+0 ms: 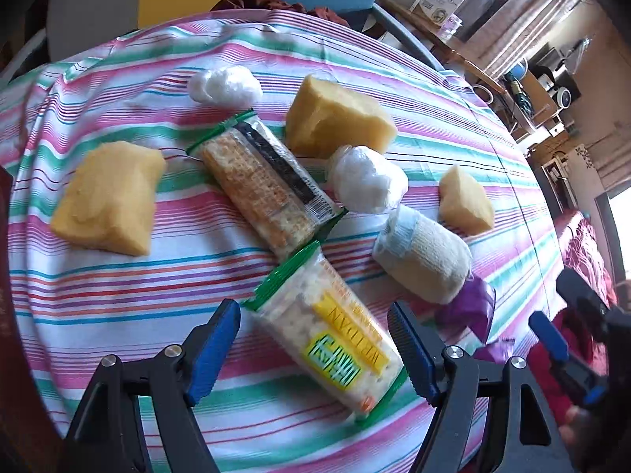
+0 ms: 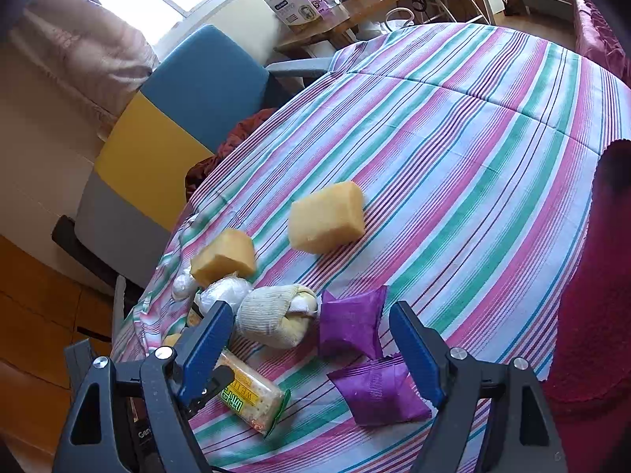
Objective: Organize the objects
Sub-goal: 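Move both tools back toward the remaining items on the cloth, then grasp the cracker packet with the left tool while the right tool grasps a purple packet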
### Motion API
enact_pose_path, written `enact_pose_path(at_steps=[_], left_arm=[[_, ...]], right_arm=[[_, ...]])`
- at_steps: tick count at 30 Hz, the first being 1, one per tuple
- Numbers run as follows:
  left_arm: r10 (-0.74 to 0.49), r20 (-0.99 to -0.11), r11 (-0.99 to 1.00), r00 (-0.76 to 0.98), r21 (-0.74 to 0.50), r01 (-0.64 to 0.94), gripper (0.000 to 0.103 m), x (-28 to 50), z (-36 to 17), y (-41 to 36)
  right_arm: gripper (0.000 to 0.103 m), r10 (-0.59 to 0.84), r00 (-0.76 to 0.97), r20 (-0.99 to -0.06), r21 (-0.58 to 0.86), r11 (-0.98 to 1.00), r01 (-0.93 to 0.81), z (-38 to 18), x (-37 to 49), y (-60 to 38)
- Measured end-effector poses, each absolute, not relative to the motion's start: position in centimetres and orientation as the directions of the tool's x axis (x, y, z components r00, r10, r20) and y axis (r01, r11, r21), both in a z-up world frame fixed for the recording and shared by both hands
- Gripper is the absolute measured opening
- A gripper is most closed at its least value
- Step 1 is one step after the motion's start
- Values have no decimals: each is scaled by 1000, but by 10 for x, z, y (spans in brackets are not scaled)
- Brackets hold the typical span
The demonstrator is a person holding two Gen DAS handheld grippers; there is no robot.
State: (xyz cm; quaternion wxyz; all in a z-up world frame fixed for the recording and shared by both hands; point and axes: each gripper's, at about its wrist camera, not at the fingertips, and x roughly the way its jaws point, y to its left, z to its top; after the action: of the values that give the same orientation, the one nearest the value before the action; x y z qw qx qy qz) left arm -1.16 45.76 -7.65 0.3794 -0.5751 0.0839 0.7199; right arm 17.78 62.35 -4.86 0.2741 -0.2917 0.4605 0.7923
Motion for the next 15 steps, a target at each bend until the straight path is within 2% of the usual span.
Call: enact_pose_path(at_steps=[6, 9, 13, 15], left_arm=[[407, -904, -695, -131, -214, -687, 77, 5, -85, 475], [406, -897, -655, -175, -152, -740, 71, 16, -88, 470], [451, -880, -599, -147, -176, -781, 61, 17, -85, 449], [466, -878, -566, -112, -198, -801, 60, 15, -85, 435]], right_arm=[[83, 157, -679, -718, 570, -428, -702, -50, 176, 624], [83, 152, -677, -720, 569, -429, -702, -50, 176, 623], [83, 156, -673, -723, 561, -436, -703, -49, 175, 622], [83, 154, -669, -728, 557, -437, -706, -49, 174, 622]])
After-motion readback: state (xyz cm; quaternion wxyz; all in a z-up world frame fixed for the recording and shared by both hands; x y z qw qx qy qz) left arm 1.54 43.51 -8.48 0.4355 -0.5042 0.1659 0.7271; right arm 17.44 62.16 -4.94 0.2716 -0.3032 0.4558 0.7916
